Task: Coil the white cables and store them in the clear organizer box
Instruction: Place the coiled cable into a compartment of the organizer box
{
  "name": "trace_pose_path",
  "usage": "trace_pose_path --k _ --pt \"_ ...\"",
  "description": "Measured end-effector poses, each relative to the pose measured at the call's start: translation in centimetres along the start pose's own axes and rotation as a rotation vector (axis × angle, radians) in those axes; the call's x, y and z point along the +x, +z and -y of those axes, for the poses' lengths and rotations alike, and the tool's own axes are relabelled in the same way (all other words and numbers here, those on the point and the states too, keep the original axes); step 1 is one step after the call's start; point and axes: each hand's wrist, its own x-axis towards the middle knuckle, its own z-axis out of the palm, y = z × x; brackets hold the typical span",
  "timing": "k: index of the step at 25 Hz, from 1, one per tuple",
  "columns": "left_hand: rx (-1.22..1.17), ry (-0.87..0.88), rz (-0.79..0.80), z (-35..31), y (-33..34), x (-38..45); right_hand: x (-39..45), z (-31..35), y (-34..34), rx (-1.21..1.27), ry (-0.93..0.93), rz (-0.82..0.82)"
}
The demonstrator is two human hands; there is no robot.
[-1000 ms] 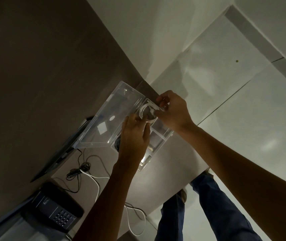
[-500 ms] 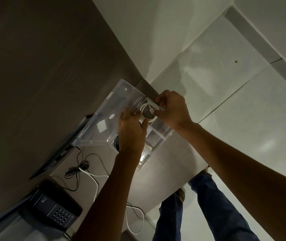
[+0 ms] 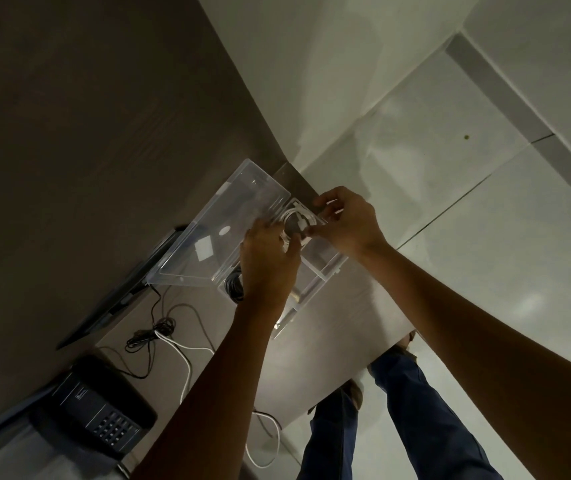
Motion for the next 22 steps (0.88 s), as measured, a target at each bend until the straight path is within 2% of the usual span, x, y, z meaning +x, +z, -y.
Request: trace_pose_path --k 3,10,14,16,18,22 --pt "-0.097 -0.004 -0.125 0.1 0.4 -1.1 -1.0 -0.9 0.1 0.067 -0.014 -0.027" --pt "-0.213 0.030 -0.138 0.4 0.0 -2.4 -3.0 -0.7 -0.9 0.090 -0.127 -0.076" --pt "-0.134 0.096 -0.160 2.4 -1.3 -7.4 -6.6 0.5 -1.1 0.070 -0.279 -0.064" --pt "-0.125 0.071 -0.141 4.0 -1.5 -10.7 -9.0 0.8 -0.7 -0.010 -0.374 0.027" --pt "-0.125 -0.001 -0.145 6.1 -2.0 -14.0 -11.8 0.8 0.8 -0.116 -0.441 0.185" --pt "-0.145 -0.284 -0.274 10.5 -3.0 -19.1 -16.4 0.1 4.5 -0.210 -0.550 0.517"
